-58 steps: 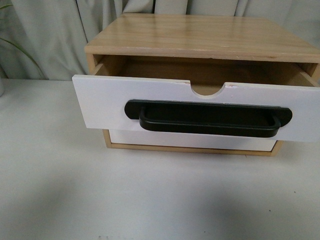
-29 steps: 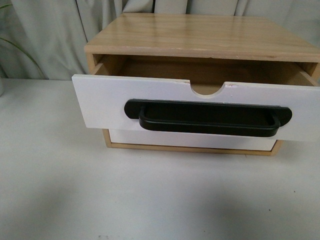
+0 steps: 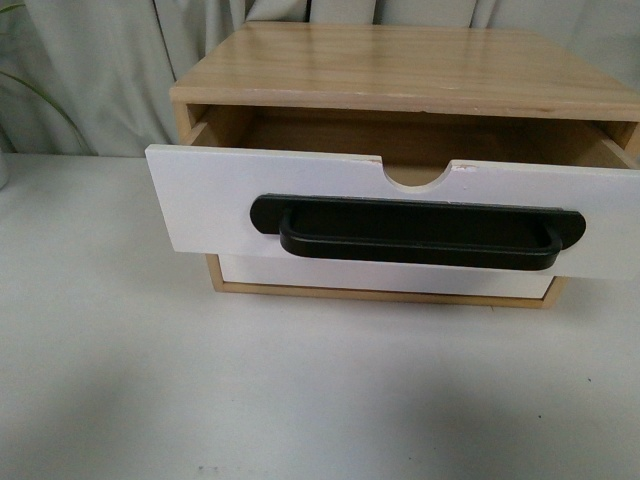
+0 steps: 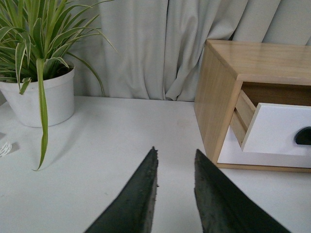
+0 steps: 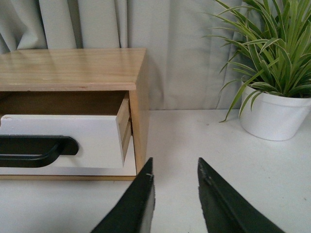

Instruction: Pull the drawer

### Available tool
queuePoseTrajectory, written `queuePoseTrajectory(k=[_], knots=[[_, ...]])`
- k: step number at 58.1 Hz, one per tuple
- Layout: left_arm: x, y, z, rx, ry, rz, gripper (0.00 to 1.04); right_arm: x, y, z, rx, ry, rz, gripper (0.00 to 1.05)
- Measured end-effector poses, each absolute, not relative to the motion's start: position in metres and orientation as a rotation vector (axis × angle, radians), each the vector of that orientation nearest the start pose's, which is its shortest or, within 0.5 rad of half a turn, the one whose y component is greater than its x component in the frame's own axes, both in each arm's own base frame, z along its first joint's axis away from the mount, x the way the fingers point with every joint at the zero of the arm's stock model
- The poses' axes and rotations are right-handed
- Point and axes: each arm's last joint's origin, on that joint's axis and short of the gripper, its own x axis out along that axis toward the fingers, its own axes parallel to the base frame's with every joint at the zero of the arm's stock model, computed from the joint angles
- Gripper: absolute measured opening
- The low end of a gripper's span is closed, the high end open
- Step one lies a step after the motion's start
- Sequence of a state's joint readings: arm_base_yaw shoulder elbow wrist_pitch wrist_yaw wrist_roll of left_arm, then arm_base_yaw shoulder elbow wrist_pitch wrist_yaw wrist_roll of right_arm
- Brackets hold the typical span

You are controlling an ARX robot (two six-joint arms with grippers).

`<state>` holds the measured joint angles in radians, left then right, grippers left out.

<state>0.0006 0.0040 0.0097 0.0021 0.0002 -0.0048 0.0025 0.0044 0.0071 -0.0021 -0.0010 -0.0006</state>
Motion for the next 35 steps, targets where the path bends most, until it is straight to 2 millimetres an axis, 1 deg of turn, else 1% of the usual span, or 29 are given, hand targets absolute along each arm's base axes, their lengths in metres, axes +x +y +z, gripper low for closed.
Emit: queuePoseTrajectory(k=[5,6,8,10,11,13,14,16,17,19,20,22,24,27,35], knots=[[0.0974,0.0001,0.1667,-0.005,-0.008,0.0,0.44,0.0975,0.0003,0.1654,-0.001,-0.001,0.003,0.45],[0.0974,0.0001,0.1667,-0.005,-0.008,0.0,0.46,0.0975,0.0003,0.1654,-0.001,-0.001,0.003,0.46],[0.0974,0.0001,0.1667,-0.005,-0.008,0.0,0.53,0.0975,0.0003,0.1654,-0.001,-0.001,0.003,0.52],[0.0974,0.0001,0.1667,-0.005,-0.008,0.0,0.58,0.0975,0.0003,0.1654,-0.001,-0.001,0.003,0.59],[0.0974,0.0001,0.1667,-0.005,-0.008,0.0,0.6,0.0975,0.0003,0.1654,-0.001,-0.001,0.003,0.61],[0.0974,0.0001,0.1667,-0.004,-0.008,0.0,0.67,0.0975,0.0003,0.1654,-0.001,-0.001,0.003,0.68],[0.0974,0.0001,0.1667,-0.005,-0.008,0.0,0.69,0.0975,0.0003,0.1654,-0.001,-0.001,0.003,0.69],[0.0974,0.0001,0.1667,-0.005,-0.008,0.0,0.76,0.0975,0.0003,0.1654,-0.001,-0.001,0.003,0.77],[0.0974,0.0001,0.1667,-0.005,-0.008,0.0,0.78,0.0975,0.0003,0.1654,-0.001,-0.001,0.003,0.78],[0.0974,0.0001,0.1667,-0.005,-0.008,0.0,0.85,0.0975,0.0003,0.1654,-0.001,-0.001,0.003,0.84],[0.0974,0.0001,0.1667,-0.005,-0.008,0.0,0.87,0.0975,0.0003,0.1654,-0.001,-0.001,0.003,0.87],[0.0974,0.0001,0.1667,-0.005,-0.008,0.0,0.96,0.0975,0.0003,0.1654,-0.001,-0.001,0.003,0.96],[0.0974,0.0001,0.1667,-0.004,-0.008,0.0,1.0,0.0975,0.0003,0.1654,0.001,-0.001,0.003,0.97],[0.0974,0.0001,0.1667,-0.004,-0.008,0.0,0.98,0.0975,0.0003,0.1654,0.0,-0.001,0.003,0.95],[0.0974,0.0001,0.1667,-0.004,-0.008,0.0,0.98,0.0975,0.0003,0.1654,0.0,-0.001,0.003,0.96]])
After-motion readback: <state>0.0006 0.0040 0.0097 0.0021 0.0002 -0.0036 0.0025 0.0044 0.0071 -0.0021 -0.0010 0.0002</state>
